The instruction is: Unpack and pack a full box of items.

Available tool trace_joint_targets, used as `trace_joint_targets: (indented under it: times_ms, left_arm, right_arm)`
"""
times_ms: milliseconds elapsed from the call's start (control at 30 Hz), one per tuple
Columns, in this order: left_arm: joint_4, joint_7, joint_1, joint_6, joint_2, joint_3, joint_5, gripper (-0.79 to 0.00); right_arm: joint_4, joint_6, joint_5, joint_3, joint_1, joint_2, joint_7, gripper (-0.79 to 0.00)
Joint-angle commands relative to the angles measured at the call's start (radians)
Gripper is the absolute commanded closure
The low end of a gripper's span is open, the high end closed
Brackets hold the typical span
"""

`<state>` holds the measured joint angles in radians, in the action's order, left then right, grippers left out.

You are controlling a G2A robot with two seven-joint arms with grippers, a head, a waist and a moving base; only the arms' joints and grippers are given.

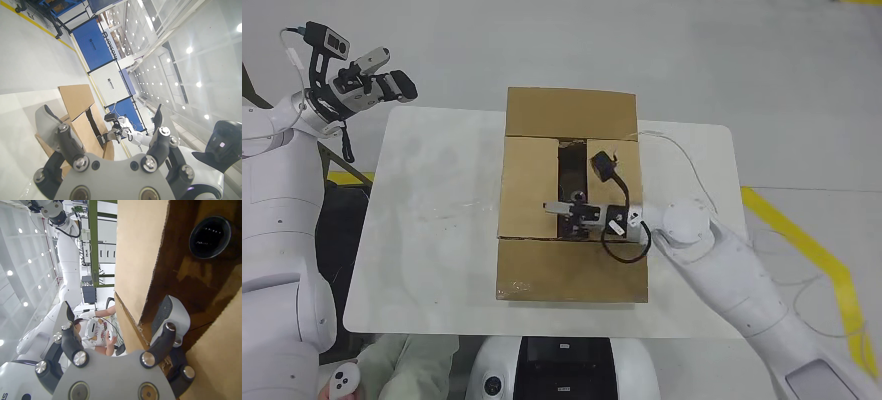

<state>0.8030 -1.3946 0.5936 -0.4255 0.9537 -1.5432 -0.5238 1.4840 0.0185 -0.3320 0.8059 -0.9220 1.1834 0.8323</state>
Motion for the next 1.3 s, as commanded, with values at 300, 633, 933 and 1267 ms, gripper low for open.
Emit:
trace_joint_targets:
  times_ms: [300, 633, 933, 1267]
  left_arm:
    - [0.0, 0.0, 0.0, 0.0, 0.0, 0.0, 0.0, -0.785]
    - [0.0, 0.0, 0.0, 0.0, 0.0, 0.0, 0.0, -0.785]
    - [0.0, 0.0, 0.0, 0.0, 0.0, 0.0, 0.0, -0.785]
    - [0.0, 0.0, 0.0, 0.0, 0.0, 0.0, 0.0, -0.785]
  right_arm:
    - [-0.059, 0.053, -0.104, -0.018, 0.031, 0.033, 0.005, -0.785]
    - [-0.011, 0.089, -0.156, 0.017, 0.024, 0.039, 0.03, -0.785]
    - [0.038, 0.086, -0.16, -0.02, 0.06, 0.067, -0.009, -0.785]
    - [0.058, 0.073, -0.106, -0.11, 0.135, 0.121, -0.12, -0.785]
